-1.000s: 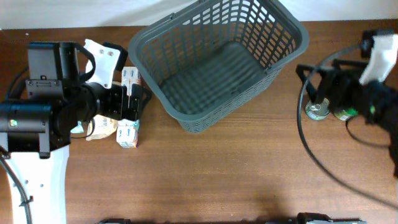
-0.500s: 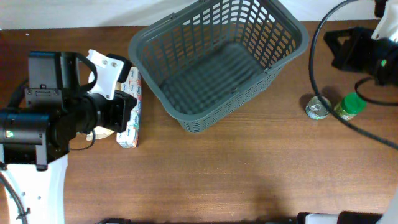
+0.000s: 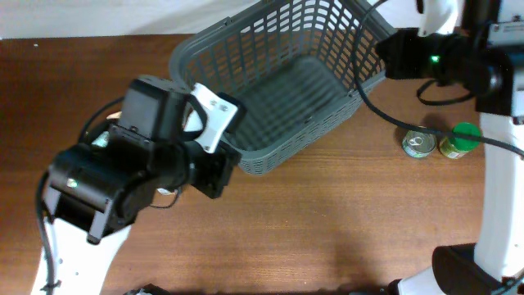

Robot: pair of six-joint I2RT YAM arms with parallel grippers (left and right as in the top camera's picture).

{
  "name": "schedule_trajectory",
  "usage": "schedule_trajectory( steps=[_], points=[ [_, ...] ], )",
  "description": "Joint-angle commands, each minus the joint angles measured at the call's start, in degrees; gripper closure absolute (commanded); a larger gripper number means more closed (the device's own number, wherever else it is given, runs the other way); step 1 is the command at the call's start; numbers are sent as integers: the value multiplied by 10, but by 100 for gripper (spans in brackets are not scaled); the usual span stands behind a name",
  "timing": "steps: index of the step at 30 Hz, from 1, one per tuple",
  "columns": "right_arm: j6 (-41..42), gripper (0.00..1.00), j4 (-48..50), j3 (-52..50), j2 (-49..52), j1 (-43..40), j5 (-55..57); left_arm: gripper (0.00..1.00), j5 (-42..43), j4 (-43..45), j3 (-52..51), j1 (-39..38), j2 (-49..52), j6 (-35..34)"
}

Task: Pack container

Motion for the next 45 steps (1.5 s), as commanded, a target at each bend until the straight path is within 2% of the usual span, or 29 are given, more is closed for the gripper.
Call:
schedule_trajectory(
  steps=[1,8,14,22,28,40,45],
  points=[
    [-17,96,2,8,32,13,43,98,-21,14,-51,-49,-4,-37],
    [-17,96,2,8,81,13,46,98,-95,84,-174,-150,-3,-94],
    [-17,96,6,8,123,12,76,98,-136,153,-225,-166,13,-125],
    [-17,96,4,8,152,10,155,98,-215,168,-227,-166,96,-124],
    [-17,96,-7,4,153,-11,170,98,-274,168,-227,-164,120,-124],
    [-17,96,10,0,183,-17,155,98,-272,162,-227,-163,120,-125],
    [-17,96,-20,1,199,-18,155,98,-272,158,-227,-163,120,-125]
  ],
)
